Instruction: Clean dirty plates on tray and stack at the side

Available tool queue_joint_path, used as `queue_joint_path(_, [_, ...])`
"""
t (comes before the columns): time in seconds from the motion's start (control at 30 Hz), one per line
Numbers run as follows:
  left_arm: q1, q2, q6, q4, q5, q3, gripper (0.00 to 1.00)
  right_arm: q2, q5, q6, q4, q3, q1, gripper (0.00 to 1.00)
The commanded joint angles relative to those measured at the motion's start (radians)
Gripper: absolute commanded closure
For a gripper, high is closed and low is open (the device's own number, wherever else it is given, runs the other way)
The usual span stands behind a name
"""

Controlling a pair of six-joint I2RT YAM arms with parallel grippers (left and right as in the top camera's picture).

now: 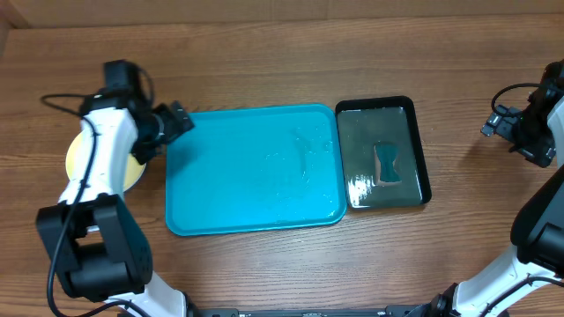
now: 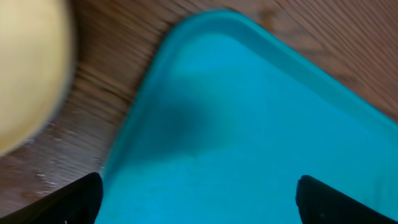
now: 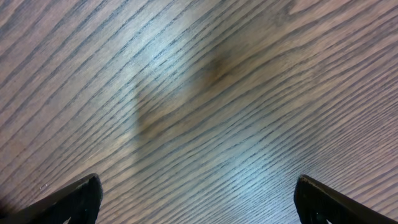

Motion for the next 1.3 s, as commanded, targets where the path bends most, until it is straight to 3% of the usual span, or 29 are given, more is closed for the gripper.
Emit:
queue_joint_path(0.0, [-0.064, 0.003, 0.019, -0.001, -0.008, -0.003, 0.0, -0.021, 0.002, 0.0, 0.003, 0.021, -0.002, 0.0])
queue_joint_path(0.27, [-0.156, 0.003, 0.019, 0.003, -0.008, -0.003, 0.0, -0.021, 0.002, 0.0, 0.003, 0.021, -0.002, 0.0])
queue_joint_path(1.27, [-0.16, 0.003, 0.019, 0.013, -0.008, -0.003, 0.0, -0.021, 0.002, 0.0, 0.003, 0.021, -0.002, 0.0])
